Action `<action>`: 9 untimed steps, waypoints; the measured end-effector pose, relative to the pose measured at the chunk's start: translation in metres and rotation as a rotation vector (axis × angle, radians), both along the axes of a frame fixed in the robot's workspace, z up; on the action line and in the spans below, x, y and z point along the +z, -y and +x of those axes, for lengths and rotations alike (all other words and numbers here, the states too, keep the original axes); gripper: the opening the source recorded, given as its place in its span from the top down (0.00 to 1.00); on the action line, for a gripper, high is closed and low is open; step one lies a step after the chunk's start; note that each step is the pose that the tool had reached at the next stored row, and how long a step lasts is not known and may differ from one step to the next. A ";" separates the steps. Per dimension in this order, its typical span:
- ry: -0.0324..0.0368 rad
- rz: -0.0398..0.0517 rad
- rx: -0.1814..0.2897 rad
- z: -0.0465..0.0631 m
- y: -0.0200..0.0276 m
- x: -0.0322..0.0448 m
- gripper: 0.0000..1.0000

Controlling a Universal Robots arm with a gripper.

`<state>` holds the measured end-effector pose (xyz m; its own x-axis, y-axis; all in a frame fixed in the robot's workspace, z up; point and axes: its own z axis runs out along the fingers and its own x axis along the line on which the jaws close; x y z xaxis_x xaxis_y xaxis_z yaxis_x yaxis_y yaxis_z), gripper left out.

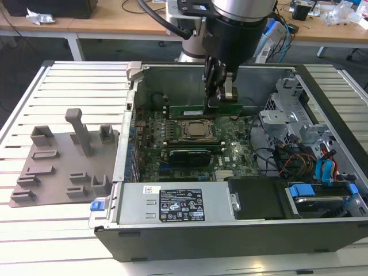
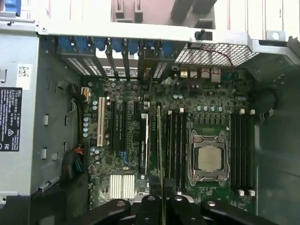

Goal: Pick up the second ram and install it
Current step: 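Pick up the second ram and move it above second insertion slot, then insert the second ram into the second slot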

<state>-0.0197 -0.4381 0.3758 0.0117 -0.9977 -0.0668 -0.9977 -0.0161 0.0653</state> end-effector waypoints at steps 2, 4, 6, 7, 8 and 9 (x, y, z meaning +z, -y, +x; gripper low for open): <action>-0.0001 -0.0002 -0.024 0.004 -0.0006 -0.0013 0.86; 0.0000 -0.0001 -0.024 0.004 -0.0006 -0.0013 0.86; 0.0000 -0.0001 -0.024 0.004 -0.0006 -0.0013 0.86; 0.0000 -0.0001 -0.024 0.004 -0.0006 -0.0013 0.86; 0.0000 0.0000 -0.024 0.004 -0.0006 -0.0013 0.86; 0.0000 -0.0001 -0.024 0.004 -0.0006 -0.0013 0.86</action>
<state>-0.0155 -0.4375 0.3745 -0.0125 -0.9977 -0.0667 -0.9978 0.0081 0.0653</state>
